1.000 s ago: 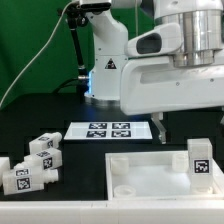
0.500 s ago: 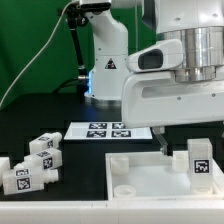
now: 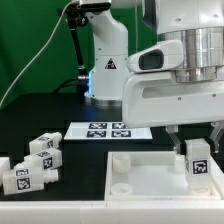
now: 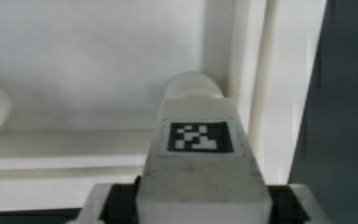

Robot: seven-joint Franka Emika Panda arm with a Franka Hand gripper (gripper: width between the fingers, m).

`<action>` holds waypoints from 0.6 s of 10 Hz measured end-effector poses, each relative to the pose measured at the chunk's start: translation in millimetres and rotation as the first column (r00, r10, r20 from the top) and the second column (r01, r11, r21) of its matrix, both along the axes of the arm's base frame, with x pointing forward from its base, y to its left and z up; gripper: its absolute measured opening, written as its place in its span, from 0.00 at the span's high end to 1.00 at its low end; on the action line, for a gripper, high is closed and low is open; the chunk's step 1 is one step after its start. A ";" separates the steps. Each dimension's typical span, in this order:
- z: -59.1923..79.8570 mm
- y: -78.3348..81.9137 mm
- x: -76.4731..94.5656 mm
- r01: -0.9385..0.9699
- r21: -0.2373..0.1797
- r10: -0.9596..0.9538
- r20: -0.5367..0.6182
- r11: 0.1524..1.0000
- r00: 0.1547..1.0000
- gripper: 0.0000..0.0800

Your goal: Assemble one leg

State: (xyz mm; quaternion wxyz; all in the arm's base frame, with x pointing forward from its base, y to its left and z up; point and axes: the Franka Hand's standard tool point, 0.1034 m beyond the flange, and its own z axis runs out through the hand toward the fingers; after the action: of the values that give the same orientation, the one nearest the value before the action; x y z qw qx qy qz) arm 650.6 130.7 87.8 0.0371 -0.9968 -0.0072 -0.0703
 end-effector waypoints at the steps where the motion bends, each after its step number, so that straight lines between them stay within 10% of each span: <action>1: 0.0 -0.1 0.0 0.013 0.002 -0.013 -0.001 1.000 1.000 0.64; 6: -1.0 -1.6 1.3 0.438 0.073 -0.437 -0.035 0.896 0.899 0.64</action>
Offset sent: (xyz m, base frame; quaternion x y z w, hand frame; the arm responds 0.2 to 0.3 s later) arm 0.0000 0.0000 0.0000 0.0000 0.0000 0.1296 0.9916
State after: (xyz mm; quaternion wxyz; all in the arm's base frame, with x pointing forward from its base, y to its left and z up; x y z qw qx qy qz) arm 651.9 129.1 86.9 0.0596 -0.9713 0.2199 -0.0682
